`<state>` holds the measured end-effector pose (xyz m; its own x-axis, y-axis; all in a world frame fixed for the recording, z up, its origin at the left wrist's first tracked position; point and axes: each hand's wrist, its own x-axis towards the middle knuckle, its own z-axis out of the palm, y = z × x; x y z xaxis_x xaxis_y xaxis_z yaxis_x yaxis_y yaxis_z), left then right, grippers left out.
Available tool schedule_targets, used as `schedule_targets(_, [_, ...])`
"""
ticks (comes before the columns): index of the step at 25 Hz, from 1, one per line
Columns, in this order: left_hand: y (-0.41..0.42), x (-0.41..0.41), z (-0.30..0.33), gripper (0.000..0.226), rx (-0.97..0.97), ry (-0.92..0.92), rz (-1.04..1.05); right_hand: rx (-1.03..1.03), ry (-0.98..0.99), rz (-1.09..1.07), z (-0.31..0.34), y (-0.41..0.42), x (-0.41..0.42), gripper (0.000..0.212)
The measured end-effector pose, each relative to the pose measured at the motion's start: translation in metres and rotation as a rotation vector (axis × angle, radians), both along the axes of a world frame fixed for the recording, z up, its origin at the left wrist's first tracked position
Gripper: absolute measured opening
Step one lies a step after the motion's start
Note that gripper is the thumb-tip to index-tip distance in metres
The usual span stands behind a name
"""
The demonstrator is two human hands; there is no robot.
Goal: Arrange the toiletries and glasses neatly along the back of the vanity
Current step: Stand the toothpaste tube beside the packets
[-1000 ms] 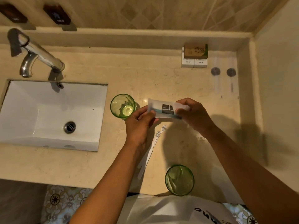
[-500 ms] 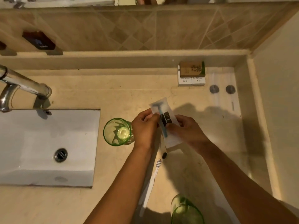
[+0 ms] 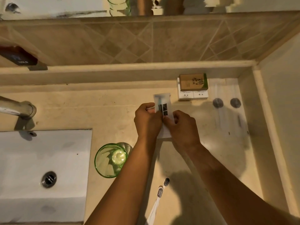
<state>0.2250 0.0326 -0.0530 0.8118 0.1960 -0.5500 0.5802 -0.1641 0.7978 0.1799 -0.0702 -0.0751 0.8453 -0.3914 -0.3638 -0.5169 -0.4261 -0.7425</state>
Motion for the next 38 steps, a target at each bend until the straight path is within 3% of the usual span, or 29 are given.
schedule_targets(8, [-0.008, 0.024, -0.013, 0.022, 0.299, -0.225, -0.256, -0.19, -0.032, 0.005, -0.014, -0.003, 0.019, 0.033])
schedule_targets(12, [-0.005, 0.003, -0.013, 0.03, 0.455, -0.4, -0.397, -0.365, -0.157, 0.004, -0.018, -0.004, 0.002, 0.037])
schedule_targets(15, [0.007, -0.027, -0.018, 0.051, 0.56, -0.531, -0.519, -0.452, -0.27, 0.149, -0.022, 0.001, -0.007, 0.037])
schedule_targets(23, [0.005, -0.029, -0.025, 0.045, 0.737, -0.404, -0.728, -0.328, -0.231, 0.269, -0.03, 0.002, -0.007, 0.051])
schedule_targets(30, [-0.001, -0.015, -0.022, 0.054, 0.662, -0.372, -0.693, -0.348, -0.212, 0.285, -0.025, -0.005, 0.015, 0.056])
schedule_targets(38, [0.0, -0.009, -0.028, 0.05, 0.636, -0.415, -0.675, -0.36, -0.156, 0.271, -0.03, -0.015, 0.026, 0.045])
